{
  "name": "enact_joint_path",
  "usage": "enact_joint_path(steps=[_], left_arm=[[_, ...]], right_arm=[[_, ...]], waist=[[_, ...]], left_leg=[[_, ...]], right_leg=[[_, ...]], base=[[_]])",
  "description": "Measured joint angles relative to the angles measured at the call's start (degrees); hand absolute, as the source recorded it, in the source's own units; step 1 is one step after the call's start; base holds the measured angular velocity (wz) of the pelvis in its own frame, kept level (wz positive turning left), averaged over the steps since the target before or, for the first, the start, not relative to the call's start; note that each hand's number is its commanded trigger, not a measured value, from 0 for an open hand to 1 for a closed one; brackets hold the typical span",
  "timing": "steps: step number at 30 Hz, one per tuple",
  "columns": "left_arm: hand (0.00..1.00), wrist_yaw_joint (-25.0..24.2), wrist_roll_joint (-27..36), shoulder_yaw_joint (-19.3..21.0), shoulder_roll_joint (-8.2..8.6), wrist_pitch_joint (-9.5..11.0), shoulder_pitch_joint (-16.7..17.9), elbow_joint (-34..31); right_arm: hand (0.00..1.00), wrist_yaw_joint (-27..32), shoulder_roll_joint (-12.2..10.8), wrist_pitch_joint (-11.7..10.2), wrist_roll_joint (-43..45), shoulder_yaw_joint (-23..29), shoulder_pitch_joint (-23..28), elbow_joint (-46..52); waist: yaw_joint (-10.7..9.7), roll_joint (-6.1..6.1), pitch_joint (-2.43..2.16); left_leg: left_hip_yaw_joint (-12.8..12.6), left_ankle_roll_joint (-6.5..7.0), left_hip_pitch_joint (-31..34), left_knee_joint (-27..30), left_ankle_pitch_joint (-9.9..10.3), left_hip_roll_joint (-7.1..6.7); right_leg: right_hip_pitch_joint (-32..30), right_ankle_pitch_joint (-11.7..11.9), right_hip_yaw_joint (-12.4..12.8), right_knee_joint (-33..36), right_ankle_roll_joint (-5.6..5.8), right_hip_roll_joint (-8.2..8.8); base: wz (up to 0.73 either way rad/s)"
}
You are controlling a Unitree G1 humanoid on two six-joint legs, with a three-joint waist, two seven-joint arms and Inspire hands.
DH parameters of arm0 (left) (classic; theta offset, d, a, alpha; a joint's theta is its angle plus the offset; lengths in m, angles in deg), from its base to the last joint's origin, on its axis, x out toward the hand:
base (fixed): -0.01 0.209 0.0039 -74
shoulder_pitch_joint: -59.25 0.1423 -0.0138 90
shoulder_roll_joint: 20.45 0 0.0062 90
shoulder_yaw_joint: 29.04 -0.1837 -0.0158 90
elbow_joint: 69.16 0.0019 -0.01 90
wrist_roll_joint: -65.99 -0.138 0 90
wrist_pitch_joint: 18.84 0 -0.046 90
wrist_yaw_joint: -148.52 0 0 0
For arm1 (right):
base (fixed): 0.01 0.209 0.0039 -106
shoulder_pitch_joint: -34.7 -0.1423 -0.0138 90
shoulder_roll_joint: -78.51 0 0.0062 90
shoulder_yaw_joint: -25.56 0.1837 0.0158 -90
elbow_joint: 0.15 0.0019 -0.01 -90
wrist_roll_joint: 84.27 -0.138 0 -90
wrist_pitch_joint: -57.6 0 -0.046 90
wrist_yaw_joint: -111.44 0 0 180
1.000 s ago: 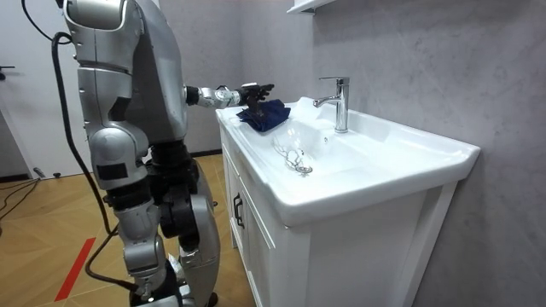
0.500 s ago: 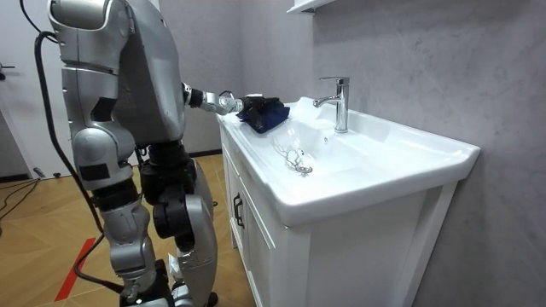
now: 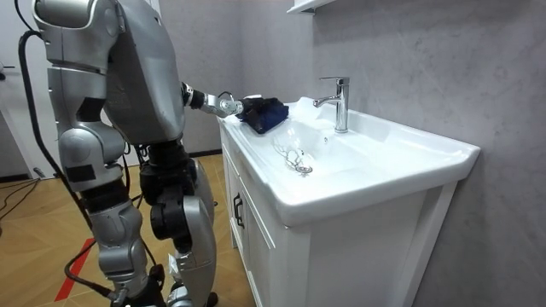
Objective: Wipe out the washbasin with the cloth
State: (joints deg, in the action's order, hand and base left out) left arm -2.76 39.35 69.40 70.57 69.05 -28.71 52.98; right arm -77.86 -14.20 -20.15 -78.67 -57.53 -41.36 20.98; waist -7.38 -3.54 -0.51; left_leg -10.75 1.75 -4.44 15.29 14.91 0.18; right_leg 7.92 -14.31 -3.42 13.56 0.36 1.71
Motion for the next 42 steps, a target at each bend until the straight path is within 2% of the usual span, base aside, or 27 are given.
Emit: enact_joint_path(steps=[11,16,22,23,24,25,26,31,35,42], left_arm=[[0.0,2.1,0.3,0.3,0.0,0.2,0.0,2.5],[0.0,2.3,1.1,0.3,0.0,0.8,0.5,2.7],[0.01,2.3,1.1,0.2,0.03,1.8,1.4,4.2],[0.29,2.4,1.1,0.2,0.03,2.2,1.4,4.8],[0.49,2.3,1.1,0.2,0.02,2.3,1.4,5.1],[0.95,2.3,1.1,0.1,-0.04,2.3,1.4,5.6],[1.0,2.3,1.0,0.1,-0.05,2.3,1.3,6.1],[1.0,1.7,-0.5,0.5,-0.39,2.3,0.5,7.4],[1.0,-1.7,-0.4,2.1,-2.69,2.3,0.4,7.4],[1.0,-2.2,-0.4,5.2,-2.77,2.3,0.4,7.8]], right_arm=[[0.0,0.9,0.0,0.3,-0.7,0.0,0.2,0.3],[0.0,1.0,0.0,0.3,-0.9,0.0,0.5,1.8],[0.0,1.0,0.1,0.3,-0.8,0.1,0.4,2.5],[0.0,1.0,0.1,0.4,-0.8,0.1,0.4,2.4],[0.0,0.9,0.1,0.4,-0.8,0.1,0.5,2.4],[0.0,0.6,0.1,0.5,-0.8,0.1,0.7,2.3],[0.0,0.4,0.1,0.8,-0.7,0.2,0.7,2.3],[0.0,-0.5,0.1,2.3,-0.4,1.8,1.2,2.3],[0.0,-0.8,0.2,2.9,1.8,1.8,1.2,2.5],[0.0,-0.9,0.2,4.1,4.1,3.3,1.3,2.5]], waist=[[0.0,0.19,-0.01],[1.2,0.31,-0.06],[1.3,0.52,-0.14],[1.2,0.51,-0.14],[1.2,0.51,-0.14],[1.2,0.48,-0.16],[1.2,0.34,-0.27],[1.6,0.14,-0.48],[1.6,0.08,-0.79],[1.5,0.07,-0.93]], left_leg=[[-0.1,-0.1,-0.5,-0.4,-0.1,-0.03],[0.1,-0.27,-1.4,-0.7,-0.2,-0.07],[0.1,-0.27,-2.3,-1.3,-0.2,-0.18],[0.2,-0.27,-2.5,-1.4,-0.2,-0.23],[0.2,-0.27,-2.6,-1.5,-0.2,-0.24],[0.2,-0.27,-3.1,-1.8,-0.2,-0.29],[0.4,-0.27,-3.4,-1.9,-0.2,-0.33],[0.2,-0.5,-5.1,-2.7,-0.4,-0.48],[0.0,-0.52,-5.8,-2.7,-0.4,-0.44],[-0.2,-0.46,-7.2,-3.6,-0.5,-0.56]], right_leg=[[0.3,0.1,0.6,-1.0,-0.11,-0.13],[0.7,0.1,1.3,-1.0,-0.19,-0.31],[1.5,0.1,1.7,-1.9,-0.24,-0.3],[1.7,0.1,1.7,-2.0,-0.23,-0.3],[1.8,0.1,1.7,-2.0,-0.23,-0.3],[2.3,0.1,1.7,-2.2,-0.23,-0.3],[2.6,0.1,1.7,-2.4,-0.23,-0.3],[3.9,0.0,1.8,-2.8,-0.29,-0.26],[4.3,0.0,2.2,-2.8,-0.41,-0.27],[5.2,-0.1,2.0,-2.8,-0.39,-0.04]], base=[[-0.02],[-0.1],[-0.03],[0.0],[0.0],[0.0],[0.0],[-0.02],[-0.06],[-0.03]])
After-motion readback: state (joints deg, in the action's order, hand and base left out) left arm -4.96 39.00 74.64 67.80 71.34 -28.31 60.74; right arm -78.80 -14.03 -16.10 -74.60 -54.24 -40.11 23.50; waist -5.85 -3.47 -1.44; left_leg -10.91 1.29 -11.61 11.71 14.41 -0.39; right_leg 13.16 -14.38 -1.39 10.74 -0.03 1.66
